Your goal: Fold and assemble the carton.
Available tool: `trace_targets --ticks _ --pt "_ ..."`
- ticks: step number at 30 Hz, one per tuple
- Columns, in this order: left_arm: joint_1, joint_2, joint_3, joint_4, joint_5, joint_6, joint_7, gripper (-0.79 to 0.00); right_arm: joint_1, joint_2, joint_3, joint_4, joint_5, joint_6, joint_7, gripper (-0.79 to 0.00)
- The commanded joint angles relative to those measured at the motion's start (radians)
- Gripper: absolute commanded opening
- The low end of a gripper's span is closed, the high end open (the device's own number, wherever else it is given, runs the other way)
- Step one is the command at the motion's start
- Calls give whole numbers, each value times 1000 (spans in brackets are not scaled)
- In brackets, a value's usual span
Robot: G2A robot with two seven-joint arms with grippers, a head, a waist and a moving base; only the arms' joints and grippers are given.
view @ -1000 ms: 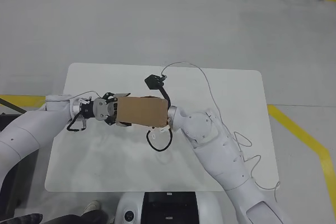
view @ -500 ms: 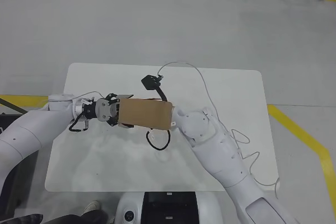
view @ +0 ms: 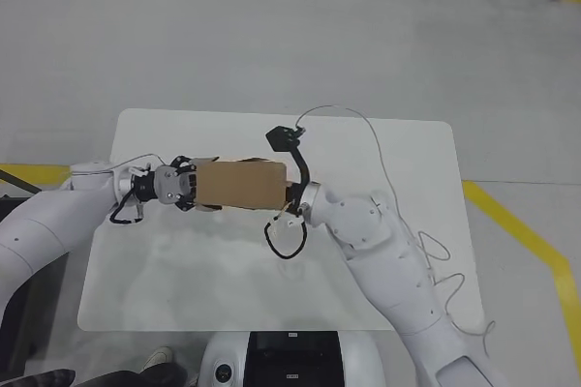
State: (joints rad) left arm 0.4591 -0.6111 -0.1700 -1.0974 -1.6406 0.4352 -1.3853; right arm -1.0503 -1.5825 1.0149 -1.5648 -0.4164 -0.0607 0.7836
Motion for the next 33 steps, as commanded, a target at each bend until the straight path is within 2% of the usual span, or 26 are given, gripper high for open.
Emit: trace_targets --ticks 1,5,6,10,12,13,15,16,18,20,25,33 --pt "4 -2 0 11 -4 -1 -1 -465 -16 6 10 -29 -31 22 -14 -785" --pt "12 -8 0 45 -11 3 3 -453 -53 18 19 -104 -155 109 -43 -773" --pt "14 -10 0 54 -17 5 5 -449 -62 21 20 -120 -191 139 -50 -693" --pt "22 -21 0 90 -41 5 5 -446 -97 28 16 -191 -282 242 -73 -536" --pt "25 -24 0 111 -60 0 0 -449 -108 31 13 -211 -308 275 -71 -428" --pt "25 -24 0 125 -69 -3 -3 -449 -113 31 12 -222 -310 297 -73 -348" --pt "24 -25 0 156 -86 -8 -9 -449 -121 30 17 -233 -282 311 -82 -55" --pt "25 -25 0 169 -100 -13 -13 -449 -122 31 19 -235 -278 313 -83 0" --pt "27 -24 0 193 -133 -21 -21 -465 -128 31 27 -241 -221 279 -86 0" --pt "27 -22 0 208 -152 -27 -27 -480 -134 31 51 -226 -130 215 -94 0" --pt "28 -19 0 210 -174 -31 -31 -499 -114 35 59 -171 -11 46 -73 0" --pt "26 -30 0 181 -161 -5 -5 -514 -63 33 29 -101 67 -70 -110 0"
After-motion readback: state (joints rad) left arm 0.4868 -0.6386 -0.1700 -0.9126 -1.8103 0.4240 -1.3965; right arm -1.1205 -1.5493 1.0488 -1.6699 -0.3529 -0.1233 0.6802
